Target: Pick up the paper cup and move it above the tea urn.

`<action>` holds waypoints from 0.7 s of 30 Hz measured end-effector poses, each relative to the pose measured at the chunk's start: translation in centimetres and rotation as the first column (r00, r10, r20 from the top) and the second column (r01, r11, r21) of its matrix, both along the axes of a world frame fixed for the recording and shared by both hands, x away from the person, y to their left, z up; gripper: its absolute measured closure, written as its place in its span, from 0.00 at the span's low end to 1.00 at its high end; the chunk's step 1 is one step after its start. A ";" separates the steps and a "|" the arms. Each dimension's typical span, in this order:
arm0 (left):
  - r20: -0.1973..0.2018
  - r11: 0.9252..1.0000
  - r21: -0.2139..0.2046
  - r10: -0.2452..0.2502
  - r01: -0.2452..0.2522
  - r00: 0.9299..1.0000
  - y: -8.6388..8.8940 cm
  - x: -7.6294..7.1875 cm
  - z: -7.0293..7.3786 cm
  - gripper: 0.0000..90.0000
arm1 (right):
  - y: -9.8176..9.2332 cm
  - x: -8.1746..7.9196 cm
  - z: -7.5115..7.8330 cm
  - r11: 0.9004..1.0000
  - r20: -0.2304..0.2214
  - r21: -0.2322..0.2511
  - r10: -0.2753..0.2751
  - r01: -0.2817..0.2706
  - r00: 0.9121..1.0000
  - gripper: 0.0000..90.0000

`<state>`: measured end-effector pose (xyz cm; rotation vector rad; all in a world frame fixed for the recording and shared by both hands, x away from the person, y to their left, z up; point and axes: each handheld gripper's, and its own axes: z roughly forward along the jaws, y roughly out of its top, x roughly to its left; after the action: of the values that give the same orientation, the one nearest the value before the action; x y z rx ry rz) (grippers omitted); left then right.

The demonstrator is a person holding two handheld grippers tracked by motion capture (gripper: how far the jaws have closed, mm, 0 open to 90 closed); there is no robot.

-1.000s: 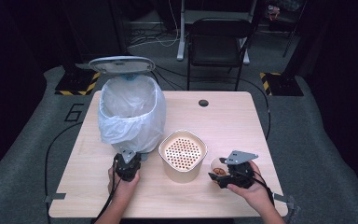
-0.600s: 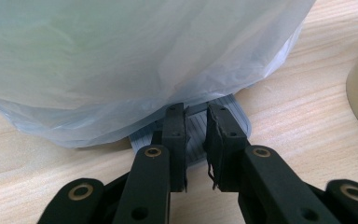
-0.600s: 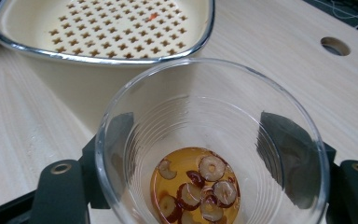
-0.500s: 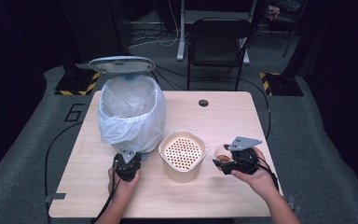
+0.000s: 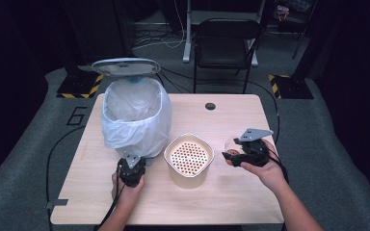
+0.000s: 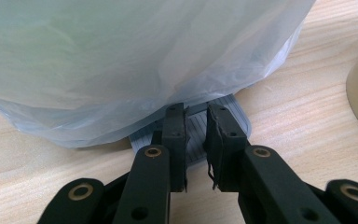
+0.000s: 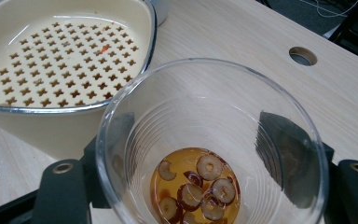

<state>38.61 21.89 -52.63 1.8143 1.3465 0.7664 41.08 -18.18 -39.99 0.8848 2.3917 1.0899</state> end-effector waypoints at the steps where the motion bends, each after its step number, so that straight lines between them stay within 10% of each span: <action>1: 0.000 1.000 0.000 0.000 0.000 1.000 0.0 0.0 0.0 0.86 | 0.1 0.3 0.0 1.000 0.015 0.004 0.002 -0.002 1.000 0.32; 21: -0.001 1.000 -0.007 -0.001 0.001 1.000 0.0 0.0 0.0 0.87 | 1.4 4.3 2.3 1.000 0.038 -0.018 -0.010 0.011 0.999 0.33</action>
<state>38.61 21.88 -52.64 1.8104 1.3478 0.7595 45.40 -16.76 -37.68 0.8621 2.3599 1.0699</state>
